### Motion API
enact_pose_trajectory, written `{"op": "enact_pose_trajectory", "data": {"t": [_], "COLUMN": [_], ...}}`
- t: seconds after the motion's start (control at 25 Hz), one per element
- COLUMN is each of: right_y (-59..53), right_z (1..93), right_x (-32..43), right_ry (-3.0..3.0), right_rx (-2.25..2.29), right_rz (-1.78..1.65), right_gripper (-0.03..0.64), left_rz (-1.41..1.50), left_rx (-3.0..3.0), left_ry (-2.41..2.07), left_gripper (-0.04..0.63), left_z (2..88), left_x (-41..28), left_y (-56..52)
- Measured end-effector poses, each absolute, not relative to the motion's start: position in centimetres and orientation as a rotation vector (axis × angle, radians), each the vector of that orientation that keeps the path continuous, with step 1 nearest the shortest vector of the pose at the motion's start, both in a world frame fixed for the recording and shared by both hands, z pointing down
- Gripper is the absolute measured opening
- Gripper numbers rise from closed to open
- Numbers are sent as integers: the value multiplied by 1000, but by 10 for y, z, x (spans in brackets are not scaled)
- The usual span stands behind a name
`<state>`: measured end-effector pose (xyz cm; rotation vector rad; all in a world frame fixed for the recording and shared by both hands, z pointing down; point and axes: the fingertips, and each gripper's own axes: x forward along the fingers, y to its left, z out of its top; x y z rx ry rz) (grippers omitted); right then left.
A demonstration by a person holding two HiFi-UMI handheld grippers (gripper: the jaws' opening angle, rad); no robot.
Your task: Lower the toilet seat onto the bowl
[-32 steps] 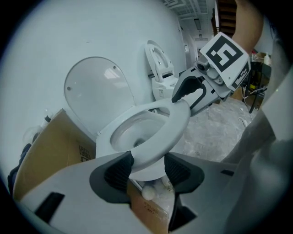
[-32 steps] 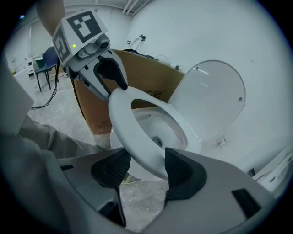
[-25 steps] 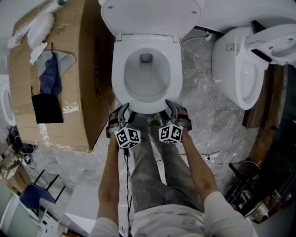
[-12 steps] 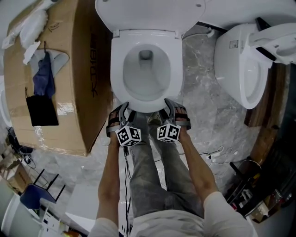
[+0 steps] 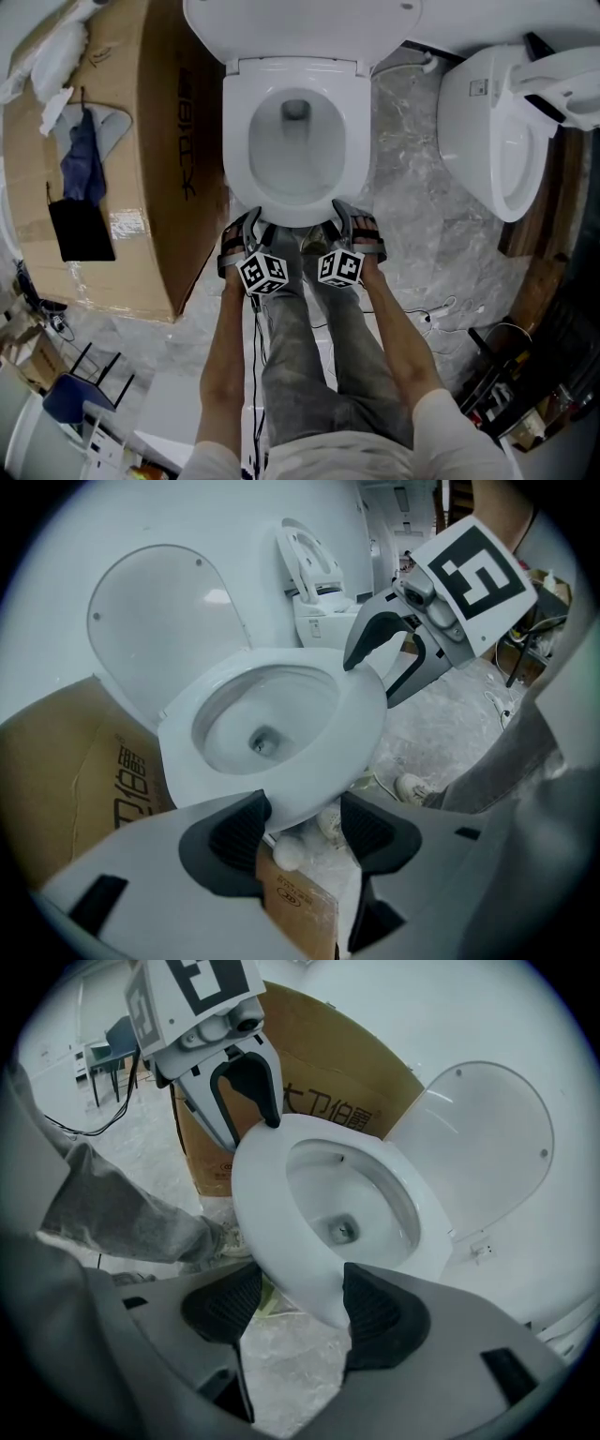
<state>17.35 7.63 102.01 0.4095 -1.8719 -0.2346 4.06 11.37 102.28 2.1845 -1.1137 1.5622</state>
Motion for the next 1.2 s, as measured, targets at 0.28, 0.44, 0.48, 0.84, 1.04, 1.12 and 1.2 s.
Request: {"op": "enact_pose_trajectory", "data": {"t": [0.28, 0.44, 0.48, 0.84, 1.04, 1.12, 1.2], "right_y": [79, 82, 84, 70, 57, 50, 42], "right_z": [1025, 1016, 1012, 936, 875, 848, 822], "right_x": [173, 177, 176, 164, 161, 163, 167], "right_ry": [-1877, -1906, -1927, -2123, -2245, -2274, -2296], "right_rx": [366, 404, 416, 646, 796, 858, 925], "right_rz": [-169, -125, -104, 56, 155, 198, 216], "right_gripper": [272, 266, 259, 238, 233, 233, 223], "left_rz": [1536, 1427, 1398, 1157, 1014, 948, 892], "left_rx": [2159, 2137, 2132, 2117, 2082, 2055, 2044], "left_ry": [-1076, -1143, -1167, -1368, -1501, -1563, -1612], "left_gripper": [262, 261, 259, 227, 219, 218, 216], "left_z": [1027, 1014, 1008, 943, 893, 870, 845], "left_x": [43, 44, 43, 43, 41, 39, 37], "left_y": [117, 117, 117, 104, 91, 85, 80]}}
